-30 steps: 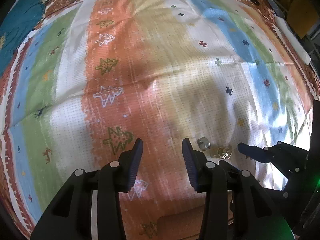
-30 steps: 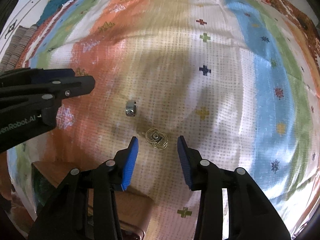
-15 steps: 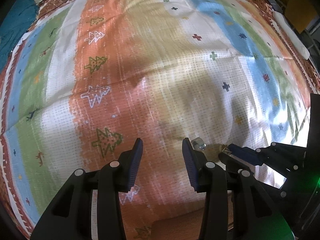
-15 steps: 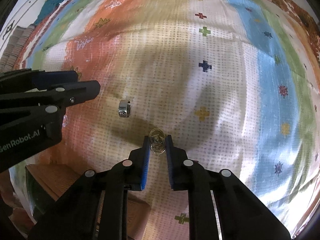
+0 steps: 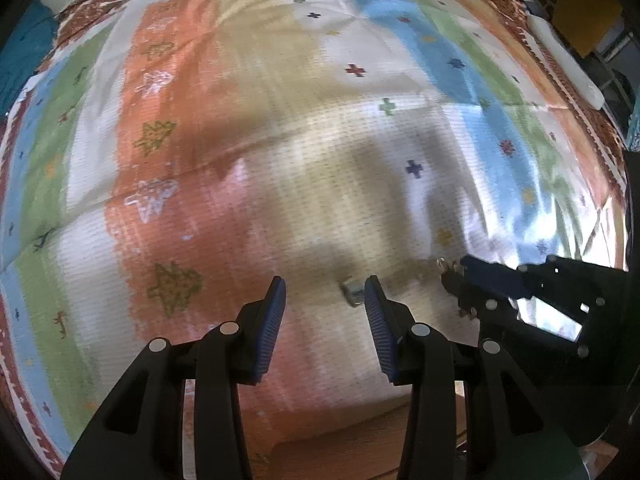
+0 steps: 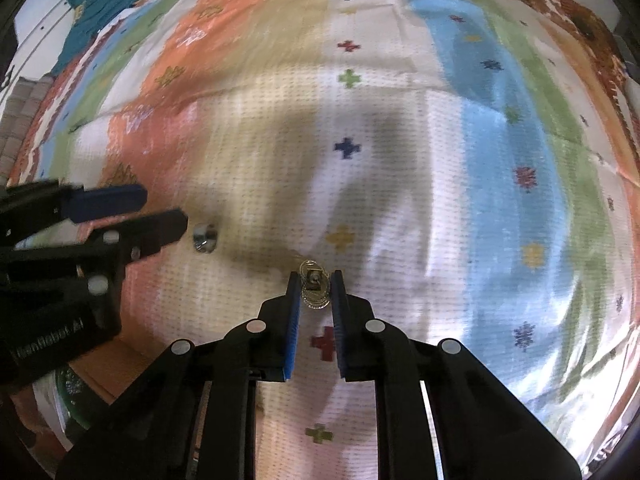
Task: Organize jewelry
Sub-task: 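Grasp the silver bead with left tool while right tool holds gold charm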
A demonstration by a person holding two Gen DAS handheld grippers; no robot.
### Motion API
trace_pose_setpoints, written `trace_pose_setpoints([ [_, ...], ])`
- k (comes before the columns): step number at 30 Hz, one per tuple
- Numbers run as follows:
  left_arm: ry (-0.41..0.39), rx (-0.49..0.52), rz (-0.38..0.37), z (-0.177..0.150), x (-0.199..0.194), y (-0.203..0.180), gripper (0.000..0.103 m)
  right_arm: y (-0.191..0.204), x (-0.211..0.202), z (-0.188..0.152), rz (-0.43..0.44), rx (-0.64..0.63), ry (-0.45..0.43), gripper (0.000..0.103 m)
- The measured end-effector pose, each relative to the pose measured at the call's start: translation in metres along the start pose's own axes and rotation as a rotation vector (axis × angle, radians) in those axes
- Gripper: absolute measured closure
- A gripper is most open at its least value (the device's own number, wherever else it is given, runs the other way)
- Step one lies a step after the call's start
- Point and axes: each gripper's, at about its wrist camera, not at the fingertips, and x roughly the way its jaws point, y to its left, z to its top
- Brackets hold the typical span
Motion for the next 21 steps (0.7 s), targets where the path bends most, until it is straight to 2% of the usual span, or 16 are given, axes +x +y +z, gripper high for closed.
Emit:
trace_pose_setpoints([
  [9,0.033,0.021,0.001,-0.002,0.015,-0.014,0.063,-0.008,0.001,-0.002,-0.008,0.011,0.001,0.087],
  [10,0.039,0.023,0.004,-0.002,0.017,-0.016,0.065,-0.007,0.001,-0.002,-0.007,0.01,0.001,0.087],
  [12,0.05,0.03,0.015,-0.002,0.021,-0.018,0.078,-0.004,0.003,0.001,-0.005,0.009,0.001,0.087],
  [14,0.052,0.04,0.029,-0.002,0.024,-0.02,0.081,-0.005,0.002,0.001,-0.005,0.008,0.0,0.087],
  [17,0.061,0.046,0.037,-0.002,0.03,-0.023,0.092,-0.005,0.002,0.0,-0.007,0.003,-0.001,0.087],
  [21,0.06,0.059,0.052,-0.004,0.033,-0.025,0.095,-0.002,0.003,0.001,-0.012,-0.003,-0.002,0.087],
])
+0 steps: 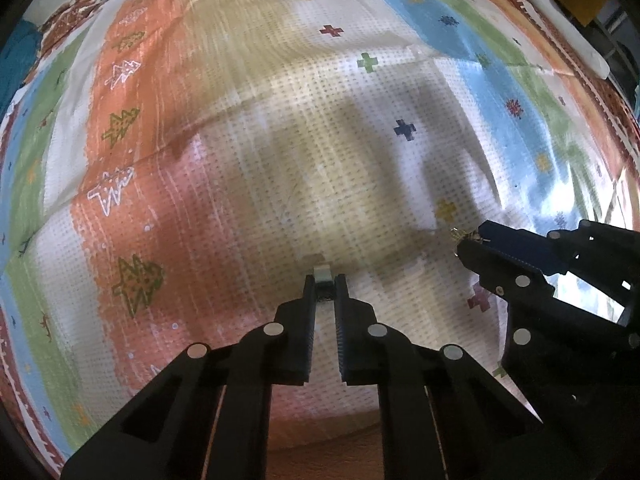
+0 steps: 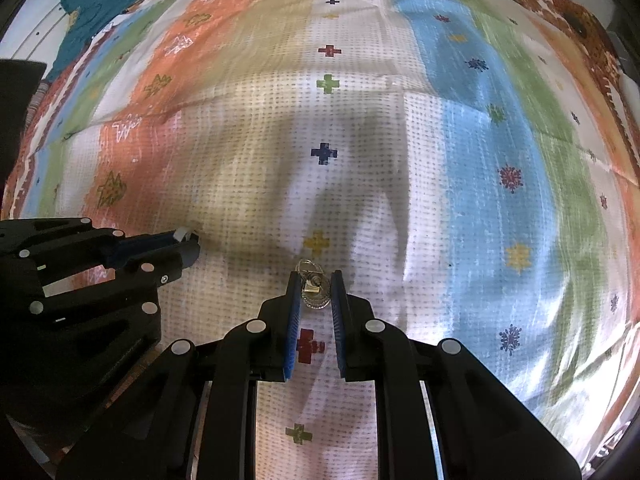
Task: Organize jewelry
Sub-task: 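Grasp the silver bead with left tool while right tool holds gold charm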
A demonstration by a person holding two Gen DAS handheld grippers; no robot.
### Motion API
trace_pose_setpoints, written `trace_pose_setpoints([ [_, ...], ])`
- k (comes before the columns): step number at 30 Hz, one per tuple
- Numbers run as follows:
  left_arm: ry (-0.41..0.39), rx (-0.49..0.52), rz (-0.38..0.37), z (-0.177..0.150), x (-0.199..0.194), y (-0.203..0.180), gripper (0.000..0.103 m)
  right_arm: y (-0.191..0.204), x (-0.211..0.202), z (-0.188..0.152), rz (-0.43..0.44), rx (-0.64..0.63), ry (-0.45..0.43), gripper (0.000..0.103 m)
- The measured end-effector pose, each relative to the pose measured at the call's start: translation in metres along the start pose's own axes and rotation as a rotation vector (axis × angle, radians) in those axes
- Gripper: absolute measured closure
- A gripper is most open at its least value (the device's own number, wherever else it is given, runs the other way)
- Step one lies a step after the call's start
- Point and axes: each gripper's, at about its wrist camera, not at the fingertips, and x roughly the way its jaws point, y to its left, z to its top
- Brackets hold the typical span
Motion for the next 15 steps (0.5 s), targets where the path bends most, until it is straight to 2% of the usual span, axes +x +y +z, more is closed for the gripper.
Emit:
trace_pose_setpoints([
  [5,-0.023,-0.003,0.0,-0.002,-0.009,0.0,0.095,0.001,-0.003,-0.001,0.0,-0.002,-0.009,0.087],
  [15,-0.102,-0.028,0.031,-0.021,-0.052,0.022,0.095,0.013,-0.019,-0.011,0.024,-0.015,-0.052,0.087],
])
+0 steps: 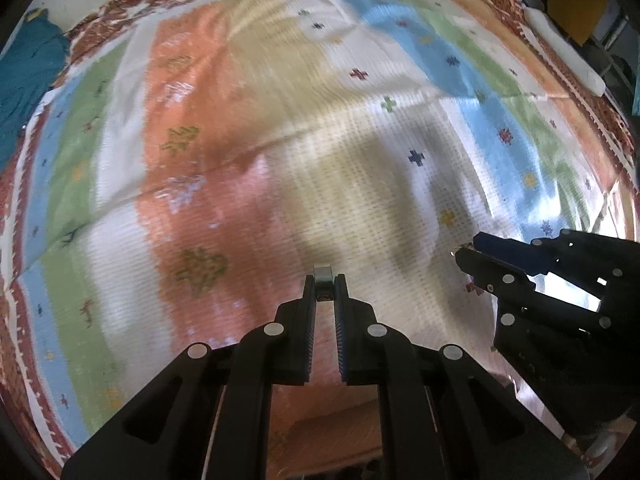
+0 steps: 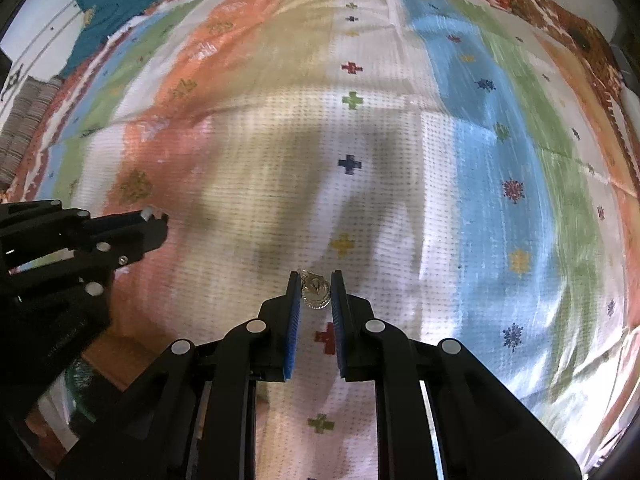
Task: Organize jewelry
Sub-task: 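Grasp the silver bead with left tool while right tool holds gold charm, then carry the silver bead and gold charm over the silver tin with both tools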
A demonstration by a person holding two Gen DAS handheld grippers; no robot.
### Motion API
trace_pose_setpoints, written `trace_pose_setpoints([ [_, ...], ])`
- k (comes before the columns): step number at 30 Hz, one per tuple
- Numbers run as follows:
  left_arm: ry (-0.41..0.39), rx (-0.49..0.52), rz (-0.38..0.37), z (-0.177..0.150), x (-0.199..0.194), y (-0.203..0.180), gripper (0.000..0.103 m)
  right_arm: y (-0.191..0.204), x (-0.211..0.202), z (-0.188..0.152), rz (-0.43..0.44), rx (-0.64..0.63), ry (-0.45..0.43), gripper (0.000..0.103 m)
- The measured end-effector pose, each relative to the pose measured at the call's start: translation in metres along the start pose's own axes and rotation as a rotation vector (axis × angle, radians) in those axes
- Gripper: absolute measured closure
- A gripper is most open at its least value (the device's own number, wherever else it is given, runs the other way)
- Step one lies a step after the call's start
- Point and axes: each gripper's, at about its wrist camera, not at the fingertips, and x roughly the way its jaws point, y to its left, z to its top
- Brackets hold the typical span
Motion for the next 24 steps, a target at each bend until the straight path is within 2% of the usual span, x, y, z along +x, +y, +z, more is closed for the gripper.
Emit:
trace_pose_setpoints([
  [4,-0.021,-0.025,-0.017,-0.004,-0.015,0.008,0.095,0.006,-0.007,-0.004,-0.002,-0.01,-0.013,0.087],
  [11,-0.077,-0.015,0.005,-0.013,-0.04,0.009,0.095,0.016,-0.029,-0.007,-0.008,-0.046,-0.067,0.087],
  [24,-0.155,-0.04,-0.002,-0.037,-0.07,0.025,0.095,0.025,-0.045,-0.018,-0.008,-0.085,-0.092,0.087],
])
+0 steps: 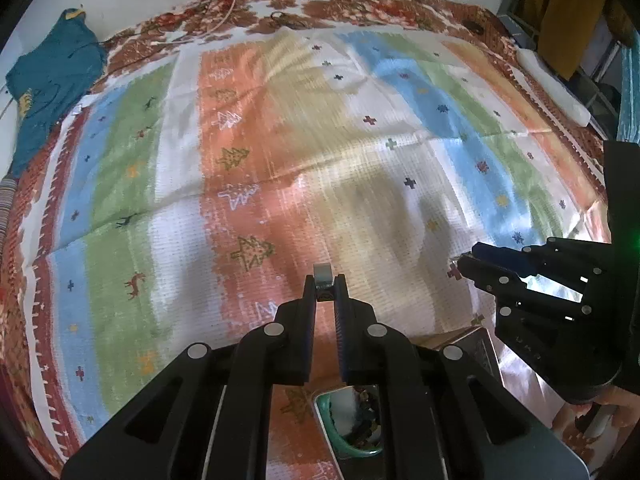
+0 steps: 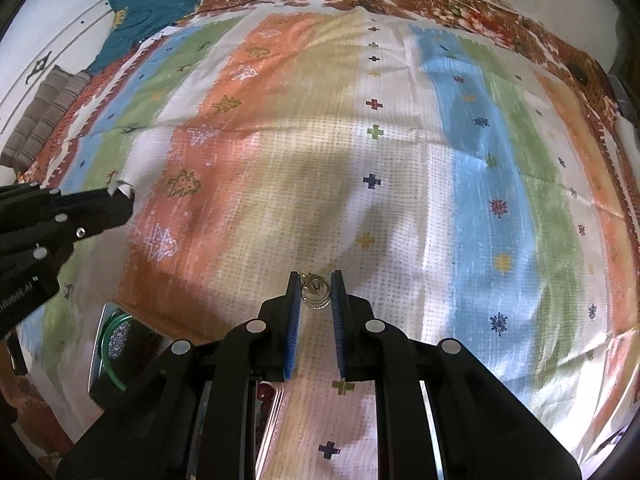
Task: Organize jewelry
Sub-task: 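Carry the silver bead and gold charm over the silver tin with both tools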
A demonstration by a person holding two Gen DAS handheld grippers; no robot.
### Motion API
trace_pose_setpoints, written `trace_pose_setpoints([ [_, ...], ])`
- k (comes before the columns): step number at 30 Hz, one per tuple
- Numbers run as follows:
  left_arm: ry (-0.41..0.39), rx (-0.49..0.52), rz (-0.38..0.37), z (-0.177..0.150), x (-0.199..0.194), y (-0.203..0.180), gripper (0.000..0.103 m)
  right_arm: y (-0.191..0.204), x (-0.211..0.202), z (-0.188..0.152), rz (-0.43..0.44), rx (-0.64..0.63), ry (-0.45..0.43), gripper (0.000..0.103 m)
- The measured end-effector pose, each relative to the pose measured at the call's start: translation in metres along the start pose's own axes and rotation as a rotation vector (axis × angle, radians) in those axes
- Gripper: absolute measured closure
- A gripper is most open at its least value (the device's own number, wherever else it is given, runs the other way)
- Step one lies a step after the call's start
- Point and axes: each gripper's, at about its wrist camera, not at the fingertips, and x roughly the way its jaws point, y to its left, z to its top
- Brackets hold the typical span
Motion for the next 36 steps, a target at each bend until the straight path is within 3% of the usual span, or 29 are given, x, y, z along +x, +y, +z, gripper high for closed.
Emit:
trace_pose_setpoints([
  [23,-0.073,0.011,-0.023,-0.028,-0.041,0.001,0.095,0.013,-0.035,-0.023,0.03,-0.033,-0.057,0.087],
  [36,-0.099,0.056,-0.039,-0.051,-0.062,-0.018,0.095,0.027,-0.054,-0.044,0.055,-0.068,-0.079,0.087],
])
